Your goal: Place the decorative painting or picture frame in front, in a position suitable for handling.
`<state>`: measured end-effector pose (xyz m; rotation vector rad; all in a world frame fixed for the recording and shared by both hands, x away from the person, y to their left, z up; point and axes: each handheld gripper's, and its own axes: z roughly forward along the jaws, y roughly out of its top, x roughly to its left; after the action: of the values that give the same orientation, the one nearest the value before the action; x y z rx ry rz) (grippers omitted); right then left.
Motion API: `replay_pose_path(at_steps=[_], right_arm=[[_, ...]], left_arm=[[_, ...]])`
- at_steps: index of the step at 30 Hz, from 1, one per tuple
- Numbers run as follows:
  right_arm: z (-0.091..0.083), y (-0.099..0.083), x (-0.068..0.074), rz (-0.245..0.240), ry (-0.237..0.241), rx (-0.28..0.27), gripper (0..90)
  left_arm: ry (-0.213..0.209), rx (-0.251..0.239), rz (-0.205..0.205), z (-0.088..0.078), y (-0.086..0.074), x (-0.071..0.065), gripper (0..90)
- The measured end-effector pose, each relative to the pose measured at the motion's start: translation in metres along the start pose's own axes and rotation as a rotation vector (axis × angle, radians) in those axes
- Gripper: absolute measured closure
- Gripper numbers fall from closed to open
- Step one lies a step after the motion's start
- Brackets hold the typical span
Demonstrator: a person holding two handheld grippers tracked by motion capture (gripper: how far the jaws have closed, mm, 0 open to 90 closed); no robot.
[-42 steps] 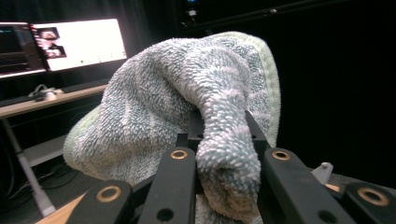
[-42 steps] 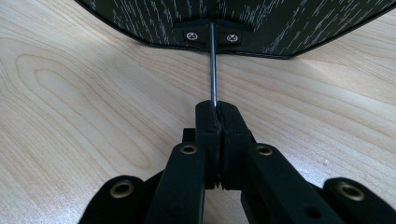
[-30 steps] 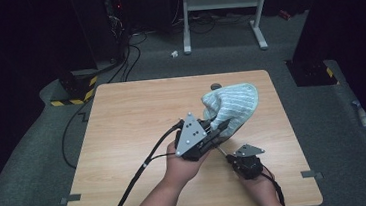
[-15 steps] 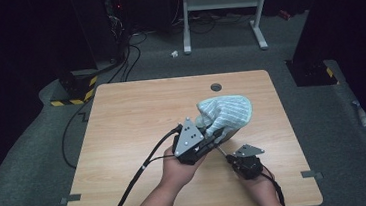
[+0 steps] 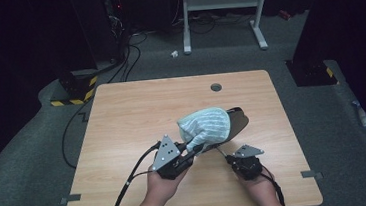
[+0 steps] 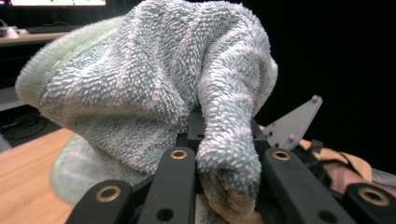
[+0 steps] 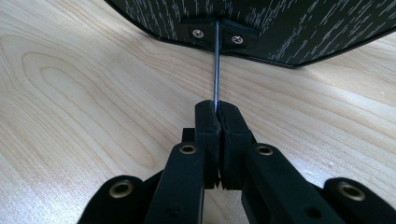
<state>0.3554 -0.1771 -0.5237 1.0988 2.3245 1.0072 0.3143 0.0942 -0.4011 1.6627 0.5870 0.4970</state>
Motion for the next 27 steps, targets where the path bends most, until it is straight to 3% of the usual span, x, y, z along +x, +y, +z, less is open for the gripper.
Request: replay_pose_path(at_steps=[5, 9, 17, 27], right_arm=[[0.000, 0.000, 0.000, 0.002, 0.001, 0.000, 87.4], [0.000, 0.000, -0.001, 0.003, -0.001, 0.000, 87.4], [0.000, 0.000, 0.000, 0.000, -0.006, -0.002, 87.3], [0.000, 0.000, 0.000, -0.003, -0.005, 0.000, 87.3]], left_arm=[[0.026, 0.027, -0.025, -0.007, -0.014, 0.008, 79.4], [0.023, 0.007, -0.038, -0.008, -0.012, 0.011, 79.0], [0.011, -0.032, -0.005, 0.003, 0.020, 0.012, 77.9], [-0.049, -0.002, 0.059, 0.046, 0.068, -0.001, 78.2]])
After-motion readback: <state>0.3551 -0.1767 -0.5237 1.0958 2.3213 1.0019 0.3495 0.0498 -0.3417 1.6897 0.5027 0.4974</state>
